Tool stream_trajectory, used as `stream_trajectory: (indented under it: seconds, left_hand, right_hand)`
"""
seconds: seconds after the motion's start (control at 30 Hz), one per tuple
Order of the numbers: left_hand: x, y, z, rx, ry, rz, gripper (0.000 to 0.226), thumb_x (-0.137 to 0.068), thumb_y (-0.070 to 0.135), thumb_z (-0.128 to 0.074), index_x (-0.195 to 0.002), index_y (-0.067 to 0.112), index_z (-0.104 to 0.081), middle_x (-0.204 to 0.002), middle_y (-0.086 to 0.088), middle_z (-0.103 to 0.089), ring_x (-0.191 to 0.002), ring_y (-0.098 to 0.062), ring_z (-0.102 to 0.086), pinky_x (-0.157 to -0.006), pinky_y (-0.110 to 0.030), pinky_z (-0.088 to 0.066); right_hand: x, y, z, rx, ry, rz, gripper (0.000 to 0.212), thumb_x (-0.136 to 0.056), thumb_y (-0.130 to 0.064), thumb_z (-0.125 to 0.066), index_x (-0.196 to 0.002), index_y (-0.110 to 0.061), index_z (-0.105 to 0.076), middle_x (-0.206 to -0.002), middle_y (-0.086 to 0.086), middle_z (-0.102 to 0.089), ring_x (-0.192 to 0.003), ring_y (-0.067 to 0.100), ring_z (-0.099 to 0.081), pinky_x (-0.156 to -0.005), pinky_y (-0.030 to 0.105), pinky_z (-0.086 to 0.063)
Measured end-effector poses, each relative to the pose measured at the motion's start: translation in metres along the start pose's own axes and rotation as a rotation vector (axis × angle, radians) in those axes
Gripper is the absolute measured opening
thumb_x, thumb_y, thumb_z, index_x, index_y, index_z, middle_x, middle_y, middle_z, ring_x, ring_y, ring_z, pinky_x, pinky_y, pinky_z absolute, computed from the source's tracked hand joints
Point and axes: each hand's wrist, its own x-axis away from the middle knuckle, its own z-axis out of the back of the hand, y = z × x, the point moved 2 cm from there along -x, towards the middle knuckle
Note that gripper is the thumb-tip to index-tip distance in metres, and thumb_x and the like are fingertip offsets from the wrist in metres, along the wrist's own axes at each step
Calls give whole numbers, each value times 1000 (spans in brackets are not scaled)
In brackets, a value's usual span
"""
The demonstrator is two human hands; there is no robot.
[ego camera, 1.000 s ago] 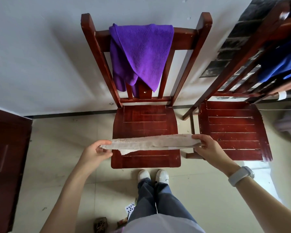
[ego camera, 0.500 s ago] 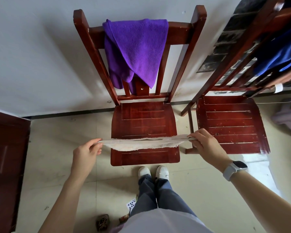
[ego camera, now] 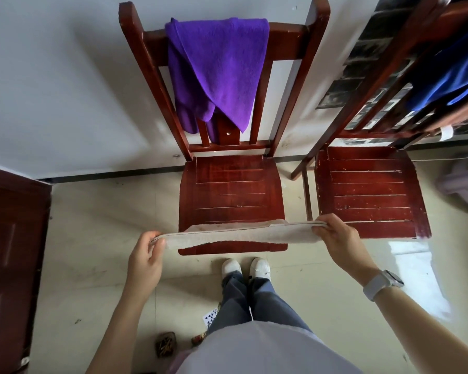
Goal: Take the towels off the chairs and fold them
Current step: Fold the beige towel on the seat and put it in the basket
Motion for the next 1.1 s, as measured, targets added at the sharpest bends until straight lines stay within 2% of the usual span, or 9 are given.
stream_trajectory:
  seconds: [0.1,0.17,0.27,0.43,0.57,0.73,0.87,1.0,1.1]
  left_hand:
    - [7,8,-6,-47,87,-55,20,-93,9,-49,-108,-4,-51,-91,-9,-54,-83,-24,-50,-75,-30,-35]
    - [6,9,-10,-83,110,-86,19,-93,4,-45,-108,-6,-50,-90,-9,-54,-81,-24,-50,-74,-30,-35]
    - [-10,10,-16,-130,104,-131,18,-93,4,-45,-107,-5,-53,-88,-8,-55,-79,-24,-51,-71,-30,-36]
    - [-74,-7,-39,-178,67,-91,20,-92,7,-49,-106,-3,-59,-96,-17,-65,-86,-20,-54,-73,-25,-35]
    - [-145,-34,-66,-279,53,-103,21,-91,9,-51,-103,-3,-64,-101,-21,-66,-92,-32,-61,-75,-29,-40]
    - [-219,-62,-103,-386,64,-166,21,-90,11,-54,-101,-1,-68,-101,-22,-66,-92,-38,-60,-77,-35,-44]
    - [-256,-66,-122,-384,99,-192,23,-91,14,-54,-106,3,-68,-106,-18,-68,-96,-35,-61,-80,-35,-46]
    - [-281,-56,-129,-347,156,-202,23,-91,15,-53,-106,6,-67,-107,-16,-67,-97,-33,-60,-80,-33,-44]
    - [-292,-41,-130,-321,204,-271,21,-89,13,-54,-102,5,-68,-102,-18,-66,-92,-33,-60,-79,-34,-45]
  right_hand:
    - [7,0,-2,35,72,49,9,-88,-4,-55,-97,-5,-58,-79,2,-61,-70,22,-58,-62,21,-44]
    - [5,0,-1,42,110,74,12,-88,-3,-54,-100,-4,-58,-83,1,-60,-73,24,-59,-66,30,-47]
    - [-7,0,-2,43,140,107,14,-89,-2,-53,-101,-3,-59,-87,-1,-60,-78,24,-61,-69,35,-49]
    - [-63,24,-30,32,12,10,15,-92,-10,-49,-103,-7,-59,-90,1,-60,-85,29,-62,-73,48,-54]
    - [-130,44,-70,102,36,2,15,-86,-2,-56,-96,4,-66,-94,17,-64,-86,34,-61,-82,40,-50]
    - [-205,74,-112,112,45,-72,22,-89,-1,-49,-104,1,-64,-108,18,-63,-98,32,-57,-80,23,-37]
    - [-242,87,-128,120,97,-40,22,-87,-2,-49,-104,-3,-63,-107,16,-62,-93,26,-56,-78,24,-37]
    - [-265,85,-130,122,172,-43,20,-87,-2,-49,-99,-1,-64,-104,12,-61,-83,19,-53,-72,18,-35]
    - [-277,80,-127,107,235,-35,19,-86,-1,-48,-99,3,-61,-104,18,-60,-88,29,-58,-73,25,-40]
